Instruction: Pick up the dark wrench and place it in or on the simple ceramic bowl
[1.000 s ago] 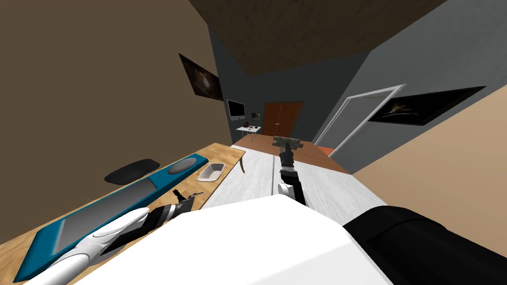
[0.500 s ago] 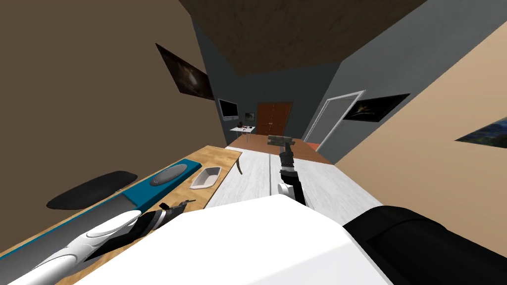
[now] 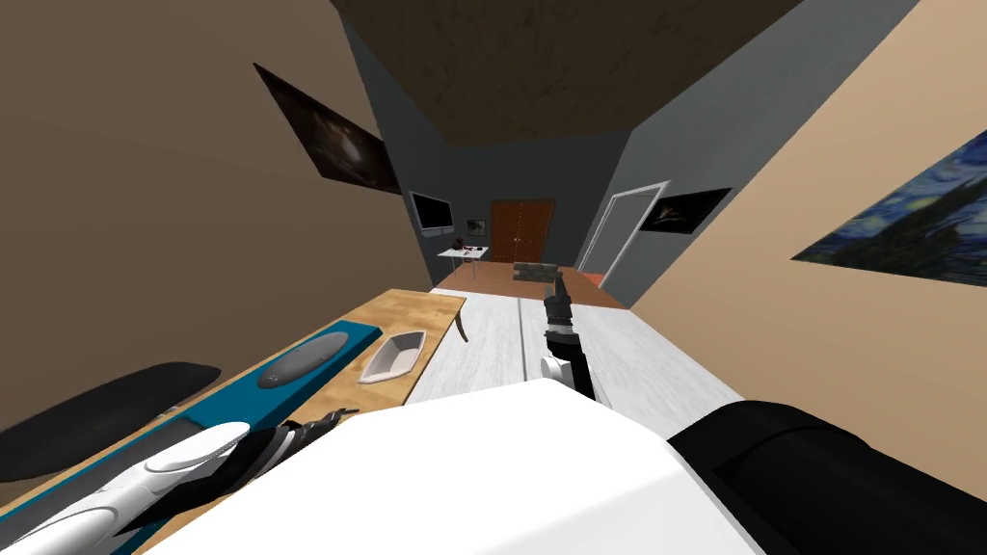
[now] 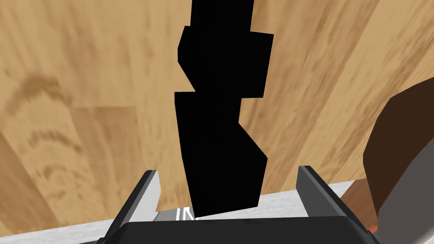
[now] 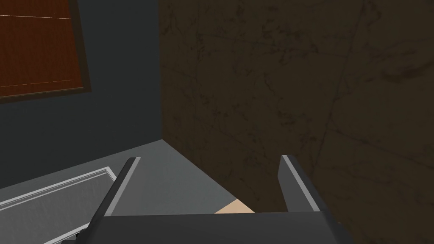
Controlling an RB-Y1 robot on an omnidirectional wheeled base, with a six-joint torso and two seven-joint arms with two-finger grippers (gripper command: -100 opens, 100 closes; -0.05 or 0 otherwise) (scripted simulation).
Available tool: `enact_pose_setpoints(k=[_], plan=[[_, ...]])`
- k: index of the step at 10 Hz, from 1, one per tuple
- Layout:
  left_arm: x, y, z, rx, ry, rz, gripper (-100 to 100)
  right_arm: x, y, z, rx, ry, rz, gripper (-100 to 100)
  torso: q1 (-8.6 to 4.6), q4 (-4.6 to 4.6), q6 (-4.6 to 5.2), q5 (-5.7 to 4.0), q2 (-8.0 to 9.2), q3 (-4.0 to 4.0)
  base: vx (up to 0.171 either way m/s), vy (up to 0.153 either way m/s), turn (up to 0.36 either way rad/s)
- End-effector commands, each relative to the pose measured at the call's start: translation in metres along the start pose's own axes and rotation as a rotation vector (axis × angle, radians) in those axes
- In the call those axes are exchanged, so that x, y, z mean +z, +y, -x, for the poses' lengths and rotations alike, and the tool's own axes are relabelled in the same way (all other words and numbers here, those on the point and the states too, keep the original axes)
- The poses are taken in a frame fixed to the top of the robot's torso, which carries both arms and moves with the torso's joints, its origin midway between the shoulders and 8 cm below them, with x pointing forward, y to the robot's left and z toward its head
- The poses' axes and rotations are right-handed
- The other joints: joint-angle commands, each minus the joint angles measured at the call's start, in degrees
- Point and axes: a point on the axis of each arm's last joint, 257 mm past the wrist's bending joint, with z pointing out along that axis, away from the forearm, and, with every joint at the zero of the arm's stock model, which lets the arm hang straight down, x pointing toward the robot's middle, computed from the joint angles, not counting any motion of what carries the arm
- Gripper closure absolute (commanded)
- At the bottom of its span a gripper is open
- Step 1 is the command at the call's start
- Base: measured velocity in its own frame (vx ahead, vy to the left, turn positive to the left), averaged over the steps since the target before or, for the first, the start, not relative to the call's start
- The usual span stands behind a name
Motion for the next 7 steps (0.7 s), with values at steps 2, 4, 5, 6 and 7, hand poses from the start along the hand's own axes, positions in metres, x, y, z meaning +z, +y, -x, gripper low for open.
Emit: enact_pose_setpoints(k=[2, 4, 5, 6, 7], plan=[[-0.016, -0.034, -0.028, 0.036, 0.062, -0.091, -100, 0.0, 0.0, 0.0, 0.0, 0.0, 0.0, 0, -0.05, 0.0, 0.04, -0.01, -0.01, -0.01, 0.014, 0.074, -0.217], [-0.022, -0.046, -0.037, 0.05, 0.082, -0.126, -100, 0.0, 0.0, 0.0, 0.0, 0.0, 0.0, 0, -0.05, -0.01, 0.0, 0.0, -0.03, -0.01, 0.016, 0.056, -0.096], [-0.022, -0.046, -0.037, 0.05, 0.082, -0.126, -100, 0.0, 0.0, 0.0, 0.0, 0.0, 0.0, 0, 0.04, -0.01, 0.03, 0.0, -0.07, -0.04, 0.009, 0.025, -0.071], [-0.022, -0.046, -0.037, 0.05, 0.082, -0.126, -100, 0.0, 0.0, 0.0, 0.0, 0.0, 0.0, 0, 0.13, -0.02, 0.01, 0.04, -0.09, -0.05, 0.003, 0.012, 0.006], [-0.026, -0.057, -0.045, 0.061, 0.099, -0.157, -100, 0.0, 0.0, 0.0, 0.0, 0.0, 0.0, 0, 0.12, -0.02, 0.0, 0.04, -0.09, -0.06, 0.006, 0.028, -0.119]])
